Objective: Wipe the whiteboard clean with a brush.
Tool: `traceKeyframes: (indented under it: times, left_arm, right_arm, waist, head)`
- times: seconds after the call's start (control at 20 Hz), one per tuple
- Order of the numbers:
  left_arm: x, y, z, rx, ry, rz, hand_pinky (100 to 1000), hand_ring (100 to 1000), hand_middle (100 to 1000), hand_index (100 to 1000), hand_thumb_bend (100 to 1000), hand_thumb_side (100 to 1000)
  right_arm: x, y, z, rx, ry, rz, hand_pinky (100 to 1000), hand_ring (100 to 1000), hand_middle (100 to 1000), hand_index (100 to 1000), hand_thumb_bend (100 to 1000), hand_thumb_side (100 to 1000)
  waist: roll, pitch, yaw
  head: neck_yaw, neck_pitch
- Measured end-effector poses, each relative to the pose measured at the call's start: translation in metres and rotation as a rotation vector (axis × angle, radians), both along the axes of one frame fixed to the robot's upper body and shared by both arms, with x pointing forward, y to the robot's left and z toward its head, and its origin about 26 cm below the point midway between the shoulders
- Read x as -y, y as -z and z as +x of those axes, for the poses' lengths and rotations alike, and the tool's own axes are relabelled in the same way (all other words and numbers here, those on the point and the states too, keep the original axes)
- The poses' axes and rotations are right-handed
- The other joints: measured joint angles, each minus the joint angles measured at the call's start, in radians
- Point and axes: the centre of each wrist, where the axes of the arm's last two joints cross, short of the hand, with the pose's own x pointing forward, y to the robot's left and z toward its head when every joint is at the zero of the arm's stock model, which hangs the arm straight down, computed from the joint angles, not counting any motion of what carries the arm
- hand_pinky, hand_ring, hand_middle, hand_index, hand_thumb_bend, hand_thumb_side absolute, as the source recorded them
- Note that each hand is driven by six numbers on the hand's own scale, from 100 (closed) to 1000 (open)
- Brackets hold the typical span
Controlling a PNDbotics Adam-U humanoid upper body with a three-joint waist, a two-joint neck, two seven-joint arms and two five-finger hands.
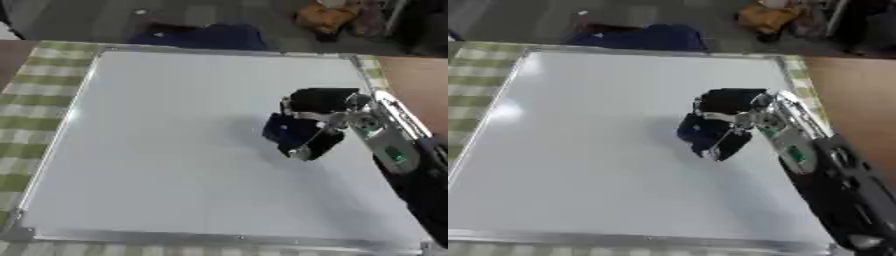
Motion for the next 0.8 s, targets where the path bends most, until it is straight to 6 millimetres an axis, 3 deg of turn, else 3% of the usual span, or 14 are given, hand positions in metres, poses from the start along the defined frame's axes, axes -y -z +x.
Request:
traceKeyframes:
  times: [0.55, 0.8]
  left_arm:
    - [0.000, -0.001, 0.000, 0.002, 0.001, 0.000, 455, 525, 523, 531, 144, 930]
    - [0.000, -0.001, 0.000, 0.004, 0.002, 0.000, 454, 524, 523, 530, 140, 934]
  right_arm:
    - [-0.020, 0.017, -0.007, -0.078, -0.179, 0.092, 171, 182, 100, 189, 100, 265]
    - [-0.019, 0.026, -0.008, -0.065, -0.255, 0.113, 247, 228, 100, 206, 100, 307]
  waist:
    - [-0.002, 0.000, 0.006]
    - [-0.004, 0.000, 0.008]
  head:
    - [-0.003, 0.007]
    - [-0.009, 0.007]
